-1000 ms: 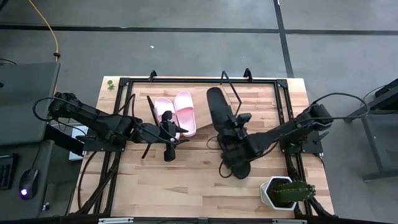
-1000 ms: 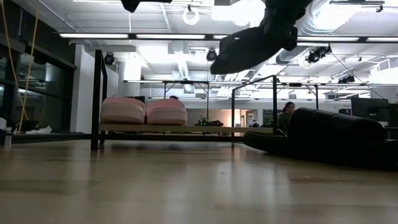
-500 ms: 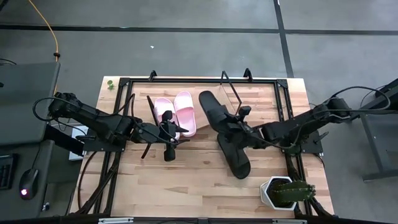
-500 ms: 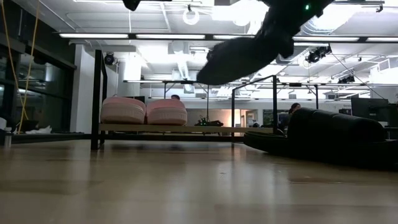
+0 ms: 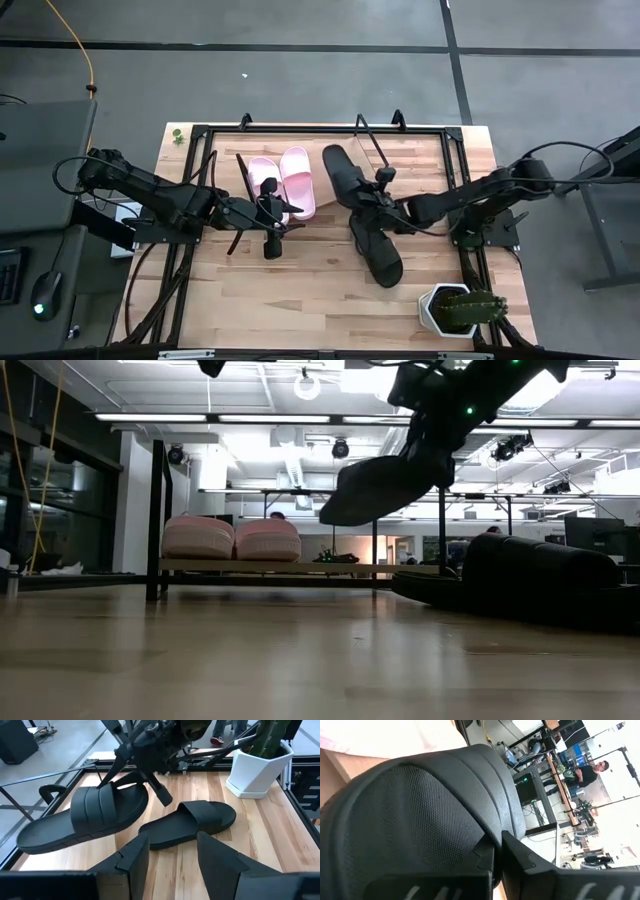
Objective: Pick and place slides into the shelf
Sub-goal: Put the left black slide on the shelf
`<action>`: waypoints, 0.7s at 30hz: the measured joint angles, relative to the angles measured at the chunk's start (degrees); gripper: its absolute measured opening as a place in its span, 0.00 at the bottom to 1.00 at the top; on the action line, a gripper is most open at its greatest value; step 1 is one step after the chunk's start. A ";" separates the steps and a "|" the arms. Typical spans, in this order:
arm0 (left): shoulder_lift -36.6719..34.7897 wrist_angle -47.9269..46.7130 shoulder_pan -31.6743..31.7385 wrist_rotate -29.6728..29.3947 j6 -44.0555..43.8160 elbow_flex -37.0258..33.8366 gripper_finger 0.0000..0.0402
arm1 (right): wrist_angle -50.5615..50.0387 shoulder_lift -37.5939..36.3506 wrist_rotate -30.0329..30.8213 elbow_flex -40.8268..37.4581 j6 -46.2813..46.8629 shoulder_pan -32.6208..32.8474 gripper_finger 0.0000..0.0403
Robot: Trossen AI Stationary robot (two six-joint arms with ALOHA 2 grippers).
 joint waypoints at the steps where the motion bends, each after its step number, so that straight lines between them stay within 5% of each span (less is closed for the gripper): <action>1: 0.00 0.00 0.00 0.00 0.00 0.00 0.37 | 0.45 0.33 -0.04 0.00 0.00 -0.15 0.00; 21: 0.00 1.09 0.00 -0.02 -0.04 0.00 0.37 | 5.05 4.39 -3.93 0.09 -0.39 -3.42 0.00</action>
